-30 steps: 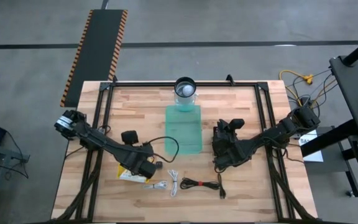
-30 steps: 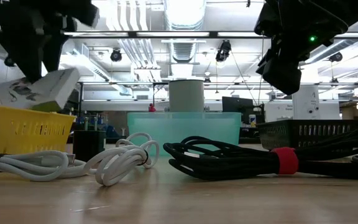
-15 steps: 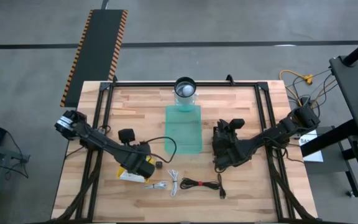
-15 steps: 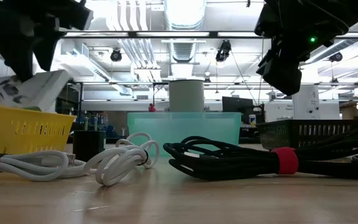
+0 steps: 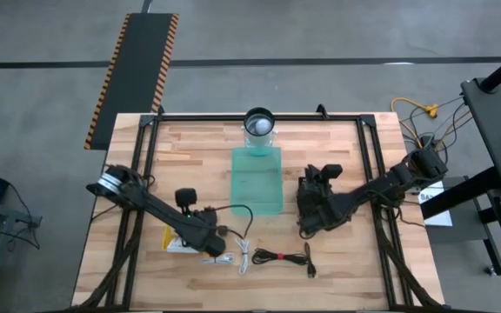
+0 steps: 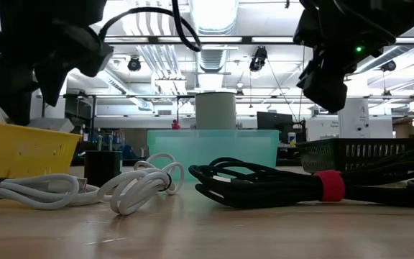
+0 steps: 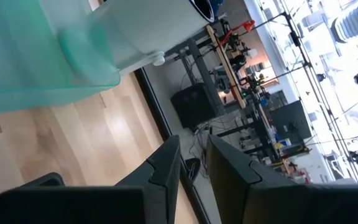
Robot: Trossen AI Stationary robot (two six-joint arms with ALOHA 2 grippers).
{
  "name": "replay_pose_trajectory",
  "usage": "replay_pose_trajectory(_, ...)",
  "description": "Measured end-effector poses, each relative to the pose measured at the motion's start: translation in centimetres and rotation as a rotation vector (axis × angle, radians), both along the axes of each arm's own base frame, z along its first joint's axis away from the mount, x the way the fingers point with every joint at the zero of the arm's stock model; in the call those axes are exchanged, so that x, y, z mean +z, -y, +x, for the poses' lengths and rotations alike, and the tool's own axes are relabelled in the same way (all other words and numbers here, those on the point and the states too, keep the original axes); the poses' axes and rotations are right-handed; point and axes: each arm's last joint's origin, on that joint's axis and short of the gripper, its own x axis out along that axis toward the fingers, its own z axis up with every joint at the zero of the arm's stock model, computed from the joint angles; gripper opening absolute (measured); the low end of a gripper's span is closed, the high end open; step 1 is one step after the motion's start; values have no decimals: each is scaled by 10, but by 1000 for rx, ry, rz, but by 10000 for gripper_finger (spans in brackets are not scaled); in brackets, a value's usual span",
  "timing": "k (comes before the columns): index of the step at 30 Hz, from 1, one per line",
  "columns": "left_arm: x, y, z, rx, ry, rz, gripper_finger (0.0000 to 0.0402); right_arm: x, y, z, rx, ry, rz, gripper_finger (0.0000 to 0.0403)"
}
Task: Pick and place items into bin
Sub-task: Put the card reader box into the yellow bin
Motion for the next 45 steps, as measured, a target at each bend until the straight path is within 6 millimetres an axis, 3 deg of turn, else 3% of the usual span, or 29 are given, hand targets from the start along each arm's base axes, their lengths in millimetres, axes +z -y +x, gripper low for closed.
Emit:
replay_pose_trajectory(16,25,8,7,-1,65,-115,292,-1,10,2,-39,-1,0,68)
replay_pose_trajectory(26,22,13,8,47,27,-270,292,-2,10,1,-41,-1,0,68)
replay_pose_trajectory(37,23,11,8,24,11,-269,291,-2,10,2,-41,2,1,68)
replay_pose_trajectory(41,23,11,8,23,2,-283,264,-2,10,2,-41,1,1,68)
replay_pose_trajectory(45,25,10,7,5,6,-290,212,-2,10,2,-41,2,1,68)
